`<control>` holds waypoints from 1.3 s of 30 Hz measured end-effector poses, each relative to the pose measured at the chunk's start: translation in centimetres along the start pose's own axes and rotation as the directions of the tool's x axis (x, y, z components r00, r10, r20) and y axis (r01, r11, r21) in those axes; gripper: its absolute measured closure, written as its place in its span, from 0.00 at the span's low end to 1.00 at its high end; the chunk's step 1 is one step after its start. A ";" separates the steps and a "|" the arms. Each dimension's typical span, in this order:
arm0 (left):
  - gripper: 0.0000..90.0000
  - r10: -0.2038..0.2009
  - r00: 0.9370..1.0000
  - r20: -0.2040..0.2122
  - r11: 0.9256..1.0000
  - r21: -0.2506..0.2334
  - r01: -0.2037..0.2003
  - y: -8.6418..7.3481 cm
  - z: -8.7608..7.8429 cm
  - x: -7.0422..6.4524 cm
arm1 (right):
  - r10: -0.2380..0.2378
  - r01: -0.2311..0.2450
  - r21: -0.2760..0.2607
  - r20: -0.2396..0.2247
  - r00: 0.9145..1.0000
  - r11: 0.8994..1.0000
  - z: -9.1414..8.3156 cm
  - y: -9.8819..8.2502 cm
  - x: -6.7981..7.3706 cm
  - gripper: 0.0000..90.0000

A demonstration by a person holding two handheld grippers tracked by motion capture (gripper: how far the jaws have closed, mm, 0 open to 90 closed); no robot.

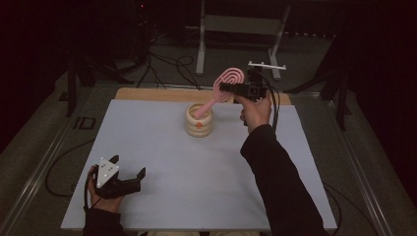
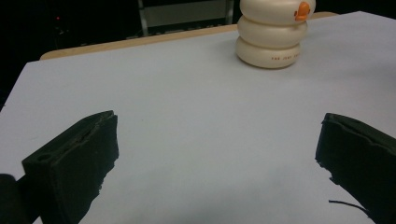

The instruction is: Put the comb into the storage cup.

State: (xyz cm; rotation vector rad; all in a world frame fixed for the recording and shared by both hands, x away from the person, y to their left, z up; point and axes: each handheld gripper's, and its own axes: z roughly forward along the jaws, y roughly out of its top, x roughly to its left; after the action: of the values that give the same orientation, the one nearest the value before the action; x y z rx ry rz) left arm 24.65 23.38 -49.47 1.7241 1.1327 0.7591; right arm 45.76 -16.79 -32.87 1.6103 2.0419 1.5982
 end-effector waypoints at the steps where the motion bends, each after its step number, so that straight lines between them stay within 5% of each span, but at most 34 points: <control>1: 0.00 0.000 1.000 0.000 1.000 0.000 0.000 0.0 0.0 0.0 | 0.005 -0.005 -0.005 0.001 1.000 1.000 0.0 0.0 -0.1 0.71; 39: 0.00 -0.002 1.000 -0.006 1.000 -0.001 0.002 0.0 -0.1 0.0 | 0.011 -0.008 -0.033 0.095 0.995 0.999 1.2 -0.4 -1.6 0.71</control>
State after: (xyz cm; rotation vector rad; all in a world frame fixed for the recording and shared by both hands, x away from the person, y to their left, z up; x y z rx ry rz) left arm 24.58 23.40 -49.43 1.7211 1.1382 0.7642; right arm 46.91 -17.17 -34.48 1.6534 1.9548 1.5186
